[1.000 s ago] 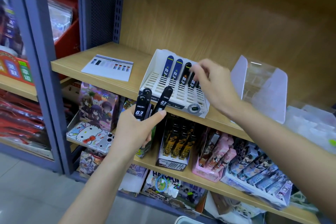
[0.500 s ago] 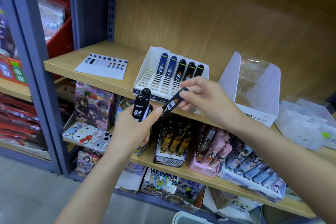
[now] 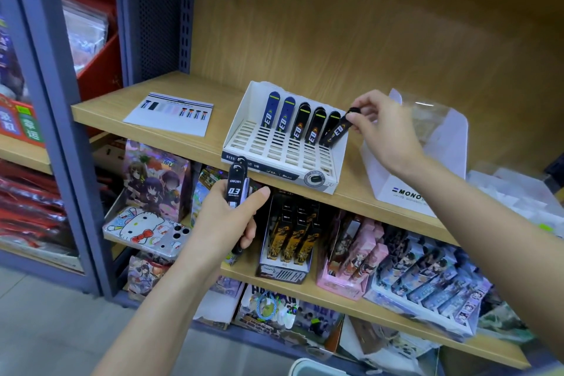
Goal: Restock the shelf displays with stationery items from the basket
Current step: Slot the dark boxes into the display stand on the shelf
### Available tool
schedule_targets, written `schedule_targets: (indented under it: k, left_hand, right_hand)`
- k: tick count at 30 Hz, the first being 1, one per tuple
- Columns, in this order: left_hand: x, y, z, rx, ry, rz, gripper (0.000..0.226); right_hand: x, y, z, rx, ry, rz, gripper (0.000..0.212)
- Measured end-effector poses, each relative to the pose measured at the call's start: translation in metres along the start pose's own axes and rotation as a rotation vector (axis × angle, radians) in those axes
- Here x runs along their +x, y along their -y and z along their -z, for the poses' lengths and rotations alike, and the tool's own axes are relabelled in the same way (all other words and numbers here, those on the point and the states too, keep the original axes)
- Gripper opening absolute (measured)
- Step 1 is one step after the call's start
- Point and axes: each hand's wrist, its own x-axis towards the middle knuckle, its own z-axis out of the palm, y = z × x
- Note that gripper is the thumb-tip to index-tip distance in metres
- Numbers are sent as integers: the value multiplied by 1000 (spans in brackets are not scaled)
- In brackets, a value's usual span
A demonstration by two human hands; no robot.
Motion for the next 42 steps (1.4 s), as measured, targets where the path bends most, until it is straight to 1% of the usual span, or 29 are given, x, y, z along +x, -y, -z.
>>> schedule_targets:
  k: [1, 2, 3, 5, 6, 10, 13, 16, 22, 24, 26, 28, 29, 31, 33, 35, 36, 39, 42]
  left_hand:
    - [0, 1, 0, -3, -4, 11, 50]
    - [0, 1, 0, -5, -6, 19, 55]
    - [0, 1, 0, -6, -7, 19, 50]
    - [0, 0, -1, -13, -6, 21, 30]
    - [-1, -1, -1, -26, -10, 24, 26]
    - [-4, -6, -2, -47, -13, 21, 18]
    - [-7, -9, -3, -50, -28, 0, 13]
    - [-7, -9, -4, -46, -43, 10, 16]
    - [-8, -9, -3, -54, -56, 47, 23]
    - [-8, -8, -3, -61, -62, 46, 23]
    - [-8, -7, -2, -61, -61, 42, 25]
    - [-8, -7, -2, -51, -58, 34, 27]
    - [-9, -8, -2, -47, -56, 29, 27]
    - [-9, -8, -3, -35, -43, 16, 28]
    - [-10, -8, -5, -15, -30, 4, 28]
    - [-11, -8, -6, -2, -19, -15, 28]
    - [-12, -8, -6, 5, -13, -25, 28]
    - [-14, -11, -4, 20, 23, -32, 33]
    - [-14, -12, -3, -21, 55, 8, 39]
  right_hand:
    - [1, 1, -3, -21, 26, 21, 9]
    - [1, 1, -6, -42, 47, 41, 10]
    - [2, 2, -7, -60, 62, 58, 10]
    - [5, 3, -8, -89, 82, 78, 11]
    - [8, 3, -7, -99, 92, 83, 11]
    - [17, -1, -3, -115, 144, 74, 14]
    - [20, -2, -3, -155, 178, 73, 11]
    - [22, 0, -5, -222, 164, 89, 7]
    - [22, 1, -9, -273, 163, 69, 17]
    - [17, 4, -10, -326, 164, 89, 22]
    - [7, 11, -12, -347, 118, 123, 27]
    - [-13, 27, -15, -244, 69, 145, 21]
    - [-24, 36, -16, -176, 86, 144, 19]
    - [-47, 54, -21, -78, 217, 111, 28]
    - [-64, 67, -26, -4, 379, 61, 29]
    - [-73, 74, -29, 144, 482, -33, 19]
    - [-75, 77, -29, 236, 502, -84, 14]
    - [-73, 77, -25, 424, 446, -152, 11]
    - [-70, 74, -17, 495, 387, -94, 17]
